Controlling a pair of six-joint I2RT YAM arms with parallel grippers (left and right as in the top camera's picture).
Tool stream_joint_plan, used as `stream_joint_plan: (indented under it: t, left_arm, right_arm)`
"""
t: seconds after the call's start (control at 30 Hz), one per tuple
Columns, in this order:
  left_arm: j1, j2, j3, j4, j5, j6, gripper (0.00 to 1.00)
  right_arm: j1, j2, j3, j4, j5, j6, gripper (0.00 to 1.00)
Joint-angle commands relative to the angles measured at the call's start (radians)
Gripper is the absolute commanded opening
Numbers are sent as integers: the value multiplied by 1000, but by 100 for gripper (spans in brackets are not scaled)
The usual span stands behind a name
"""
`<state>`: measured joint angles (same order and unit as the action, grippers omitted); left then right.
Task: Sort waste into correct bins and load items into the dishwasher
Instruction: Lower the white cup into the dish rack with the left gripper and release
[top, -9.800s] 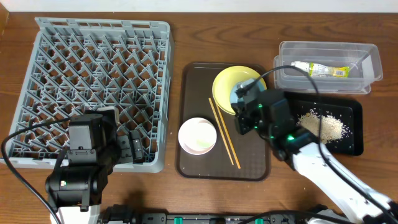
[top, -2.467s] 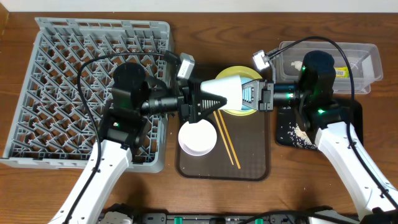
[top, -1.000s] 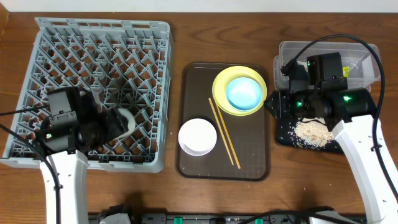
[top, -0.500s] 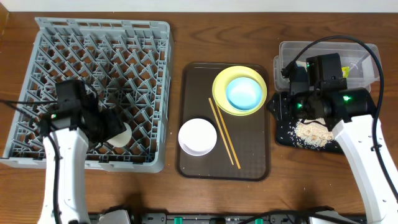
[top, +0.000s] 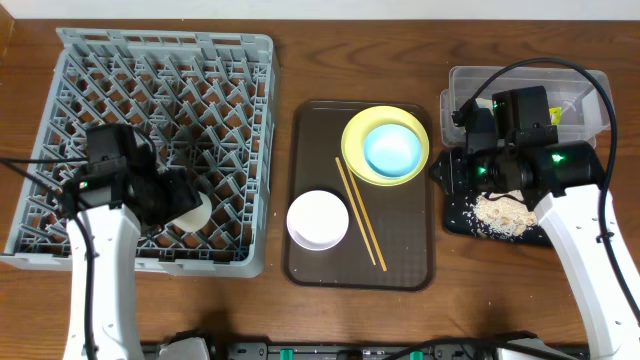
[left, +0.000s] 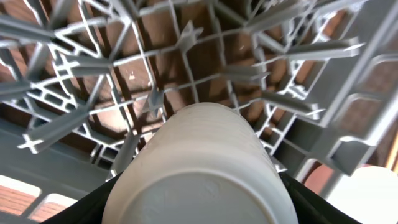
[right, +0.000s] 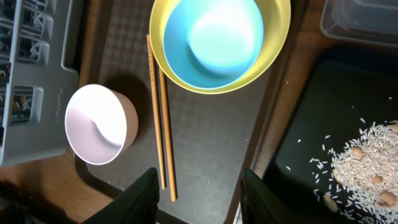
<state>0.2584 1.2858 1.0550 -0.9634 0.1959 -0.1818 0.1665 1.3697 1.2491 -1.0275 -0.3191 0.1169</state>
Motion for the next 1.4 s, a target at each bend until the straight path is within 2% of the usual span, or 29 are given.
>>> stream_joint_plan:
  t: [0.0,0.53,0.8,0.97,1.07,1.37]
  left_arm:
    - [3,-41,36,0,5,16,26]
    - [-62,64,7,109,4,17,27]
    - [-62,127,7,57,-8,17,27]
    - [-62,132,7,3,-76,16,27]
    - [-62,132,7,-5,-78,16,36]
    - [-62,132,2,-52,-68,2,36]
  right_arm:
    - [-3,-6,14,-5,5,-18,40]
    - [-3,-6,14,-6,5,-18,40]
    - [-3,-6,14,-11,5,-18,40]
    - [-3,-6,14,-13,5,-18,40]
    - [-3,-6,14,-13,5,-18,40]
    - [-3,-6,14,-16,5,-18,40]
